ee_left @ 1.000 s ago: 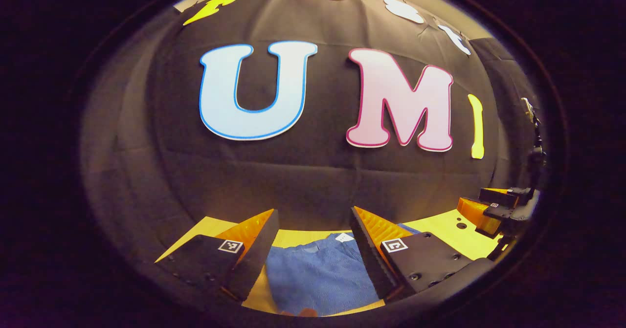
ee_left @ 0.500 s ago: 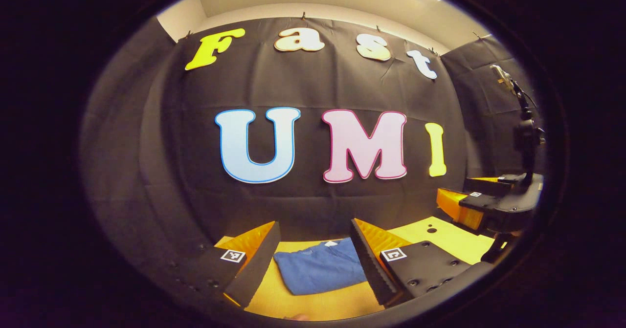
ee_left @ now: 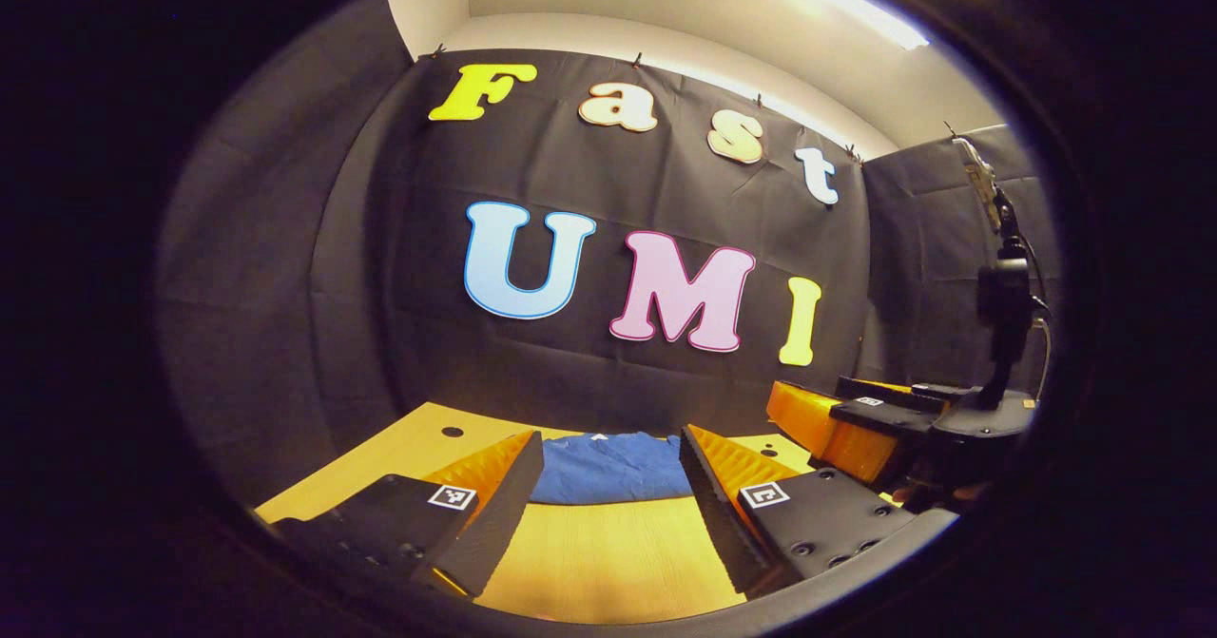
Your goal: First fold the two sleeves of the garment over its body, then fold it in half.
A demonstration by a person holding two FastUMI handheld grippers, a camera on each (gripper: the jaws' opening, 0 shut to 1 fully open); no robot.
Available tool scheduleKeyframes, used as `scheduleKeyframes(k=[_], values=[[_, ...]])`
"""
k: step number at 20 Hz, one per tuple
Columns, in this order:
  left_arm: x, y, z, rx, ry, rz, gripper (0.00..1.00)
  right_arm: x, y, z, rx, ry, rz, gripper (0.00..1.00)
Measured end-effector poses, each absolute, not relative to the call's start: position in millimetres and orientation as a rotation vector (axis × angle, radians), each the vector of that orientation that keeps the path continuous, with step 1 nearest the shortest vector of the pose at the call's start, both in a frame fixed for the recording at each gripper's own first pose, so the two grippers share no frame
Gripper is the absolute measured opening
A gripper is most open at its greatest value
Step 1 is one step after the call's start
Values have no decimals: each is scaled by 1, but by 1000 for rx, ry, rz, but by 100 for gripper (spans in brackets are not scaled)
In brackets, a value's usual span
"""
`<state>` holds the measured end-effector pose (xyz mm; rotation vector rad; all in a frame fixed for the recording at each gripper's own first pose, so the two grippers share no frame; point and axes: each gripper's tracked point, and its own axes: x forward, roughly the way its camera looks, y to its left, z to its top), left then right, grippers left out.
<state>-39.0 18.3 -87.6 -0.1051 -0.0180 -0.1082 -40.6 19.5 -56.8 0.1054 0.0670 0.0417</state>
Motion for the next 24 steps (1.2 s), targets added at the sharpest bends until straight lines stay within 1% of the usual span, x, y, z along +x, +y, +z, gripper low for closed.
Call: scheduleKeyframes(k=[2,3,4,5,8,11,14,17,19,24], values=[[-55,31,-90,-51,-22,-67,83,-54,14,-56,133,58,32,99],[-61,33,-90,-51,-19,-60,83,-59,12,-55,128,53,33,91],[-67,36,-88,-59,-26,-51,83,-61,7,-55,113,46,28,91],[-70,38,-82,-70,-43,-41,82,-63,3,-54,99,40,21,99],[-74,37,-64,-47,-118,-40,83,-71,0,-57,100,49,15,99],[-73,34,-60,-15,-135,-47,83,-77,-1,-52,108,30,13,99],[-74,36,-55,-23,-153,-14,83,-81,8,-59,138,55,60,99],[-72,29,-56,-27,-152,-24,83,-83,-4,-55,130,50,42,99],[-71,31,-56,-22,-144,-18,83,-84,-4,-52,107,50,53,99],[-69,32,-58,-42,-131,-16,83,-86,-3,-40,77,4,51,99]])
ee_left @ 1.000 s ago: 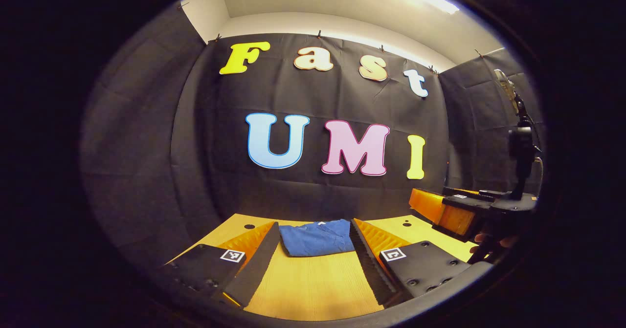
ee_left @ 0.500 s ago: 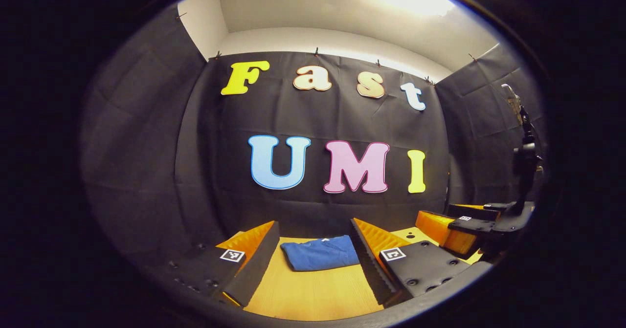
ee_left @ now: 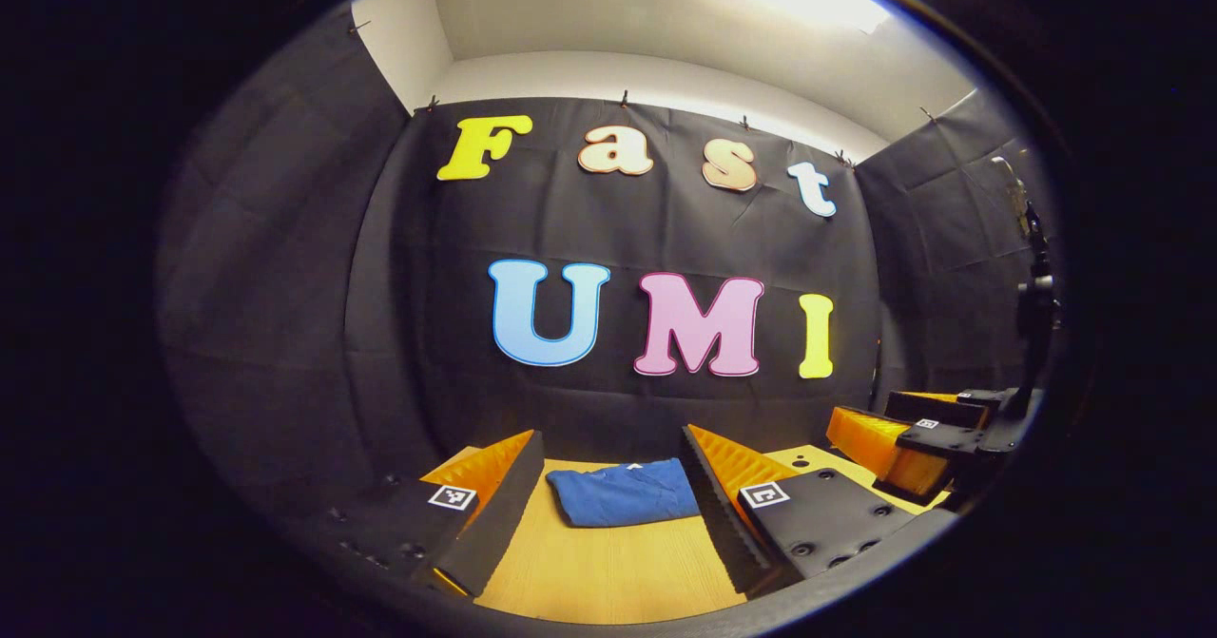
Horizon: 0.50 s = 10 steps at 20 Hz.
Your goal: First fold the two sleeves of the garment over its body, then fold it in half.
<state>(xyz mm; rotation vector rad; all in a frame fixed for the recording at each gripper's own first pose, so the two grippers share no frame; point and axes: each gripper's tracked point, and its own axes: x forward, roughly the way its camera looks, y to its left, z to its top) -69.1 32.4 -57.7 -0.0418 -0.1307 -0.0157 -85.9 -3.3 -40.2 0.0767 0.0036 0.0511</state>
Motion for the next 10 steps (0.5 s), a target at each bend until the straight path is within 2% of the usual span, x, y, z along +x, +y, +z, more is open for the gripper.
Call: scheduleKeyframes(k=[6,10], values=[[-65,34,-55,-37,-139,-28,83,-83,-11,-21,109,-83,17,99],[-63,35,-52,-30,-150,-36,83,-81,-1,-31,140,-59,35,98]])
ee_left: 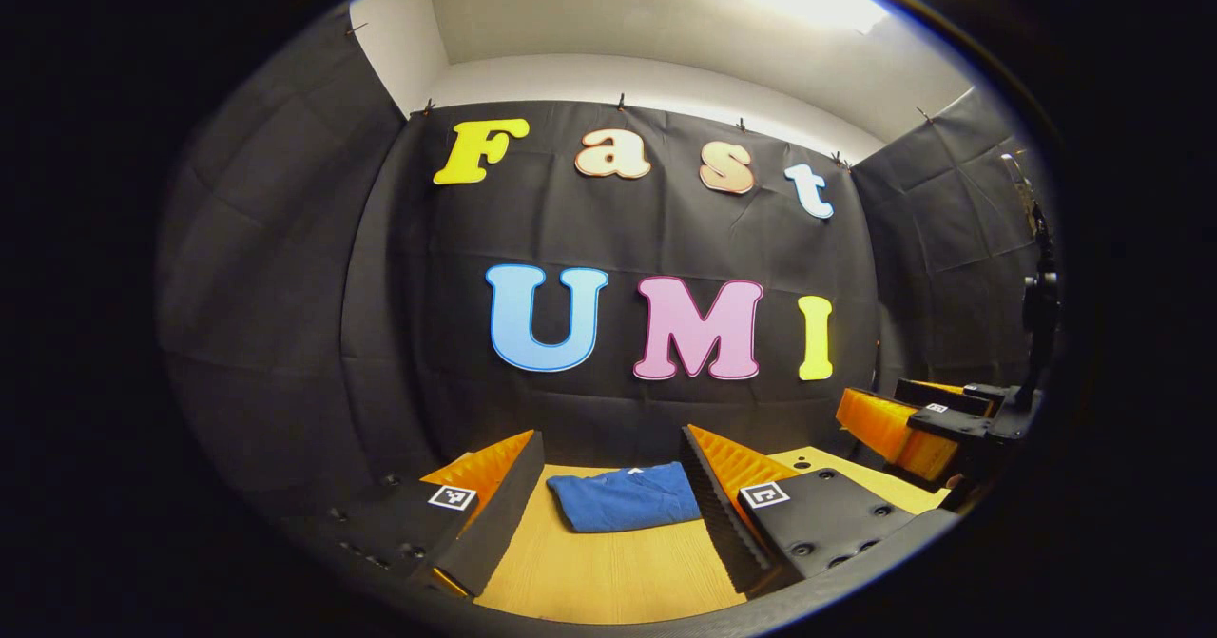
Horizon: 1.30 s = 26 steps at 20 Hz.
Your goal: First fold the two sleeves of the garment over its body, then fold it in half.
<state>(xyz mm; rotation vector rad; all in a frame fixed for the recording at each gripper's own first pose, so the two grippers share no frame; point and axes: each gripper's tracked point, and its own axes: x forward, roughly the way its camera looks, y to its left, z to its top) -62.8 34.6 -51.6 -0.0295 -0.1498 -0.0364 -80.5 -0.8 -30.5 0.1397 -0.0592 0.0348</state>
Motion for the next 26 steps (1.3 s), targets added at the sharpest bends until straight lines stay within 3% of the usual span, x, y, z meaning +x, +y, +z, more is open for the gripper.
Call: scheduleKeyframes(k=[8,9,26], values=[[-57,31,-53,-32,-140,-58,83,-79,-6,-30,95,-72,8,99],[-56,31,-54,-38,-141,-54,83,-80,-5,-33,89,-64,9,90],[-64,30,-59,5,-127,-53,83,-88,-6,-47,76,-14,-5,90]])
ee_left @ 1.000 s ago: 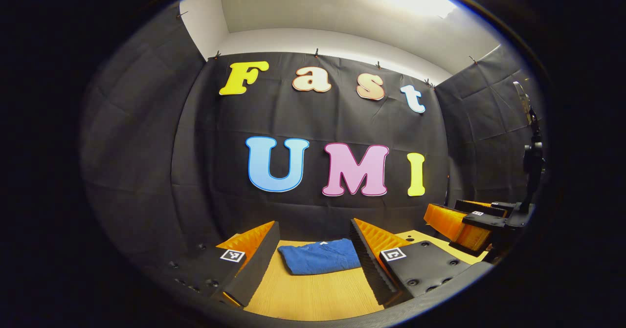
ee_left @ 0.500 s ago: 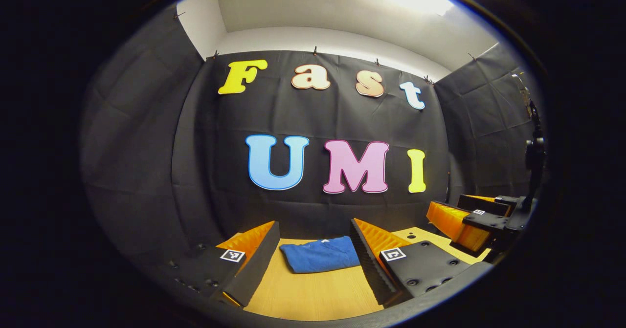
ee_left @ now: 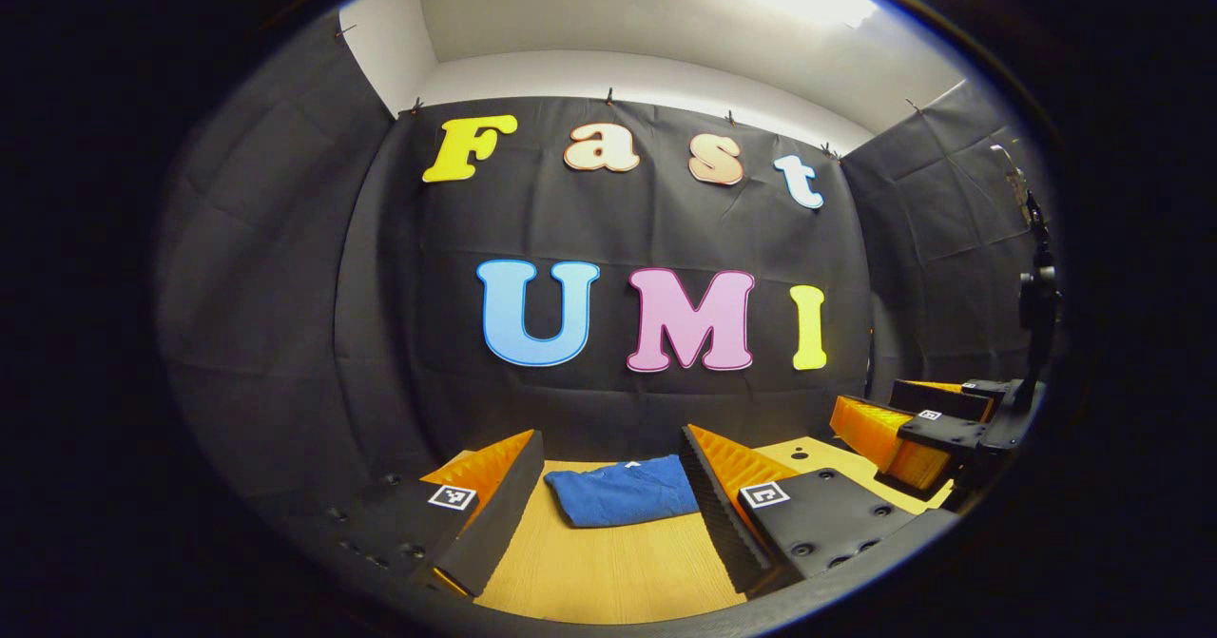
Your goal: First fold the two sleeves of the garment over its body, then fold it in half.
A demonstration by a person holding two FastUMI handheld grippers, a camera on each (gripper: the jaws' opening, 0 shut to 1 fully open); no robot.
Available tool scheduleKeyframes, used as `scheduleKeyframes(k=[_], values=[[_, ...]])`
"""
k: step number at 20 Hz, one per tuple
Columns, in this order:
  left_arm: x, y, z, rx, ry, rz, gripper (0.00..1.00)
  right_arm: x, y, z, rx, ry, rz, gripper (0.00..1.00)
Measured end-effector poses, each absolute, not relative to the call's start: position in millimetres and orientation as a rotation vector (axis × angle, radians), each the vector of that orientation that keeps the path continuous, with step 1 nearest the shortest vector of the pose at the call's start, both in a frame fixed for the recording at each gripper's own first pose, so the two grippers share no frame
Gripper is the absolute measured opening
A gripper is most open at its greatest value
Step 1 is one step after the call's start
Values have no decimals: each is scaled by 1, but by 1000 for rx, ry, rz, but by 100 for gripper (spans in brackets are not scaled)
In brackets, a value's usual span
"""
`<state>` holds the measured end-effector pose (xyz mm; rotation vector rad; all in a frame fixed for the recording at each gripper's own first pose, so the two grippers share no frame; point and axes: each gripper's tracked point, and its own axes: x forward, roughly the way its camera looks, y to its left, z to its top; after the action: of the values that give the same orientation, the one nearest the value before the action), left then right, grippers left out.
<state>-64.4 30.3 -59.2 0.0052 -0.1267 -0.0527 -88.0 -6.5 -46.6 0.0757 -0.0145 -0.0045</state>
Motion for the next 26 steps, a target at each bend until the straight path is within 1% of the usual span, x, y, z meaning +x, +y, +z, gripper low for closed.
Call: scheduleKeyframes(k=[2,3,4,19,20,23,24,25,26], values=[[-66,31,-59,8,-129,-50,83,-90,-2,-45,85,-16,13,90],[-66,30,-61,6,-127,-49,83,-92,-2,-45,87,-19,15,98],[-68,30,-61,4,-125,-46,83,-92,-4,-45,82,-23,13,90],[-77,24,-67,-9,-113,-30,83,-101,-11,-55,60,9,14,90],[-78,24,-67,-6,-114,-29,83,-101,-12,-54,57,8,13,99],[-77,21,-65,-1,-118,-31,83,-102,-14,-50,62,1,13,99],[-77,20,-64,-1,-118,-31,83,-102,-14,-50,67,-2,14,90],[-75,19,-64,-6,-116,-29,83,-102,-14,-50,70,-7,14,90],[-74,18,-64,-24,-113,-31,83,-102,-15,-48,70,-13,14,99]])
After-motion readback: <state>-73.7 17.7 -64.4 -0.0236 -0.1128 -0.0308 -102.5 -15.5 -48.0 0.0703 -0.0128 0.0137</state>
